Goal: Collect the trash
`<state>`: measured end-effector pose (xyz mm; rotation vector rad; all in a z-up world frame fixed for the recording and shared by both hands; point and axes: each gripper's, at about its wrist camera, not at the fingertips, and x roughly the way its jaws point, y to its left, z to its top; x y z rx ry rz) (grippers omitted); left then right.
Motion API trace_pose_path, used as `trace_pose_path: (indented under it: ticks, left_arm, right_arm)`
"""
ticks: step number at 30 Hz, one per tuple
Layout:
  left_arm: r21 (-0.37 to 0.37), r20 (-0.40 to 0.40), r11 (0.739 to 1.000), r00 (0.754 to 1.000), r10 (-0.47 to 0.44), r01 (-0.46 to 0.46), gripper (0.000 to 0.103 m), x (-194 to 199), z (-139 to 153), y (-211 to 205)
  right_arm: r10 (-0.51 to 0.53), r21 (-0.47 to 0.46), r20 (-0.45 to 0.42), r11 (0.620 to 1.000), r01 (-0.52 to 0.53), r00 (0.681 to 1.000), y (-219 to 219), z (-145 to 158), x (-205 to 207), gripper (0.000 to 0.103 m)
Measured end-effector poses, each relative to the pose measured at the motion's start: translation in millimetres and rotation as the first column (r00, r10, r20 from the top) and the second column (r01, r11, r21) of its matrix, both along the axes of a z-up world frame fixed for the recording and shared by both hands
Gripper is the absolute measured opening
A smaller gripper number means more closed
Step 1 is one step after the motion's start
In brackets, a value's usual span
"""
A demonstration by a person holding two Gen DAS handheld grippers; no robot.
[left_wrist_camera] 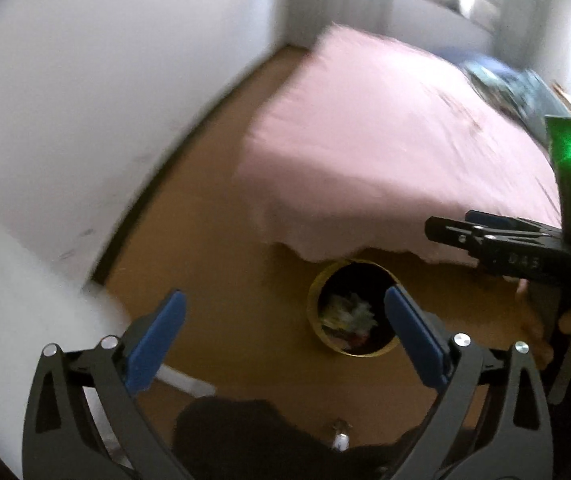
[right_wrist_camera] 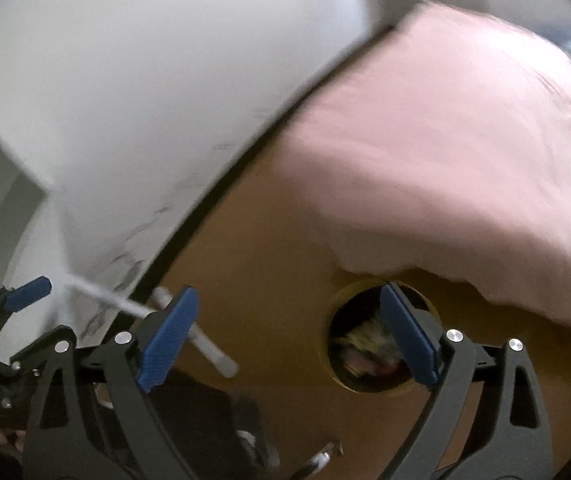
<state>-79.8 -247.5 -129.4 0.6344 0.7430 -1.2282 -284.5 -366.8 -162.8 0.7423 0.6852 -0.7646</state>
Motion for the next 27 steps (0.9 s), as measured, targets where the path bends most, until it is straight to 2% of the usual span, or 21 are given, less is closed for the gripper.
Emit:
trace_pose_path:
  ticks: [3, 5, 8, 12, 13, 15, 18, 21, 23, 25, 27]
  left_arm:
    - [-0.063, 0.033, 0.98, 0.981, 0.189, -0.187, 0.096, 54.8, 28.1, 69.6]
    - [-0.093, 0.051, 0.945, 0.947, 0.318, -0.312, 0.096, 88.2, 41.0, 119.0]
    - [-0.127, 0.078, 0.855, 0.854, 0.514, -0.503, 0.096, 133.7, 53.7, 200.6]
    - [-0.153, 0.07, 0.685, 0.683, 0.727, -0.713, 0.096, 177.2, 58.9, 306.3]
    - [-0.154, 0.065, 0.641, 0.64, 0.766, -0.752, 0.096, 184.5, 59.2, 329.7]
    - [-0.167, 0.046, 0.572, 0.573, 0.818, -0.803, 0.096, 193.4, 60.5, 371.3]
    - [-0.181, 0.05, 0.498, 0.498, 0.866, -0.848, 0.096, 199.8, 59.4, 415.5]
    - [-0.183, 0.049, 0.452, 0.451, 0.891, -0.873, 0.096, 203.6, 60.0, 445.9]
    - [-0.187, 0.034, 0.426, 0.428, 0.903, -0.885, 0.096, 200.0, 58.1, 467.1]
    - [-0.188, 0.02, 0.419, 0.423, 0.906, -0.888, 0.096, 200.3, 56.3, 471.3]
    - [-0.191, 0.017, 0.416, 0.421, 0.907, -0.889, 0.096, 197.4, 55.1, 473.3]
  right_arm:
    - [0.191, -0.084, 0.034, 0.979, -0.188, 0.981, 40.0, 34.9, 82.2, 0.091]
    - [0.306, -0.131, 0.044, 0.946, -0.298, 0.951, 69.2, 50.9, 128.6, 0.091]
    - [0.464, -0.19, 0.044, 0.874, -0.448, 0.885, 122.3, 70.9, 195.4, 0.091]
    - [0.637, -0.249, 0.038, 0.752, -0.61, 0.77, 195.6, 85.1, 268.1, 0.091]
    - [0.659, -0.254, 0.034, 0.733, -0.631, 0.752, 208.1, 85.7, 279.3, 0.091]
    - [0.707, -0.262, 0.037, 0.688, -0.676, 0.706, 237.3, 89.0, 301.1, 0.091]
    - [0.766, -0.292, 0.028, 0.621, -0.728, 0.642, 277.0, 92.3, 328.5, 0.091]
    - [0.795, -0.272, 0.001, 0.584, -0.765, 0.606, 304.8, 89.3, 342.6, 0.091]
    - [0.8, -0.287, -0.006, 0.574, -0.767, 0.6, 312.8, 88.5, 347.5, 0.091]
    - [0.81, -0.291, -0.012, 0.558, -0.777, 0.586, 319.2, 87.3, 348.8, 0.091]
    - [0.805, -0.301, -0.015, 0.562, -0.77, 0.594, 321.5, 86.5, 347.1, 0.091]
